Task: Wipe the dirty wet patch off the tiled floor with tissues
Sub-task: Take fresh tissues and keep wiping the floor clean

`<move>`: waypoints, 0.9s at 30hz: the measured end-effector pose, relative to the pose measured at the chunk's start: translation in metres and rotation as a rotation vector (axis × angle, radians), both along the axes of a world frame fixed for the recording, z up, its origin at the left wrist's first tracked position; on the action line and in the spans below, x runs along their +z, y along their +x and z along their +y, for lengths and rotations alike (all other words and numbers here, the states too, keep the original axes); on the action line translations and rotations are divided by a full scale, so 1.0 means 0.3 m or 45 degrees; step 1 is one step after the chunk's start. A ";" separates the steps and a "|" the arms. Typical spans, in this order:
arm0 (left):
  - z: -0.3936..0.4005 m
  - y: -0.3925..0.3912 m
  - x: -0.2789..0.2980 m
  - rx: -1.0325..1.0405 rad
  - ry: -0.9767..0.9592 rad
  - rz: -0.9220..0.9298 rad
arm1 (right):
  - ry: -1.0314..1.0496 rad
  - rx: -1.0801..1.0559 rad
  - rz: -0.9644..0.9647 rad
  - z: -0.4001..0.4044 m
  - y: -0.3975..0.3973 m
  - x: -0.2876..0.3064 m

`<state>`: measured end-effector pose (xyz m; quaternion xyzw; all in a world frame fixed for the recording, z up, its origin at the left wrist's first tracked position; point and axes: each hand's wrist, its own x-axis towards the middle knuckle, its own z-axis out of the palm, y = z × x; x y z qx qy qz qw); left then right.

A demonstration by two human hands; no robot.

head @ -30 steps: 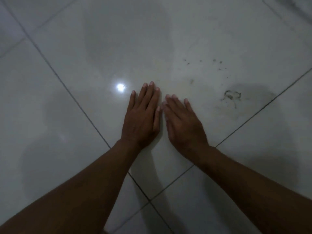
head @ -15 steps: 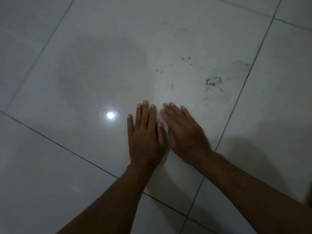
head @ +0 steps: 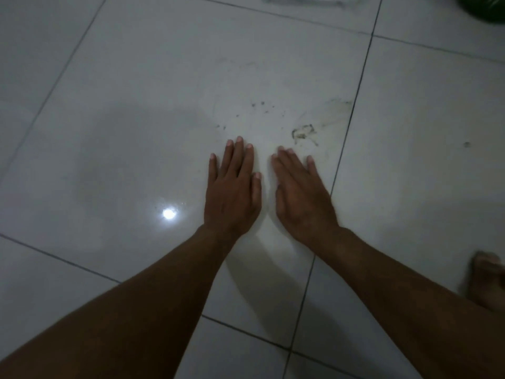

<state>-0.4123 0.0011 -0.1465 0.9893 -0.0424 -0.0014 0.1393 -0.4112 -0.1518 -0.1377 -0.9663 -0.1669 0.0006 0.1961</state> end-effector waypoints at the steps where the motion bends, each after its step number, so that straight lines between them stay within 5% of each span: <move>1: -0.002 0.002 -0.001 -0.010 0.008 0.003 | -0.001 0.114 -0.002 -0.022 -0.019 0.002; 4: -0.010 0.015 0.008 -0.052 -0.014 -0.018 | -0.046 0.199 -0.086 -0.113 -0.046 -0.012; 10: -0.074 0.147 0.016 -0.019 -0.028 -0.014 | 0.021 -0.449 -0.007 -0.135 0.168 -0.021; 19: -0.104 0.189 -0.015 0.019 -0.017 -0.085 | -0.075 0.204 -0.030 -0.178 0.190 -0.020; 27: -0.107 0.195 -0.012 0.026 -0.037 -0.061 | 0.119 -0.327 0.006 -0.098 0.259 0.017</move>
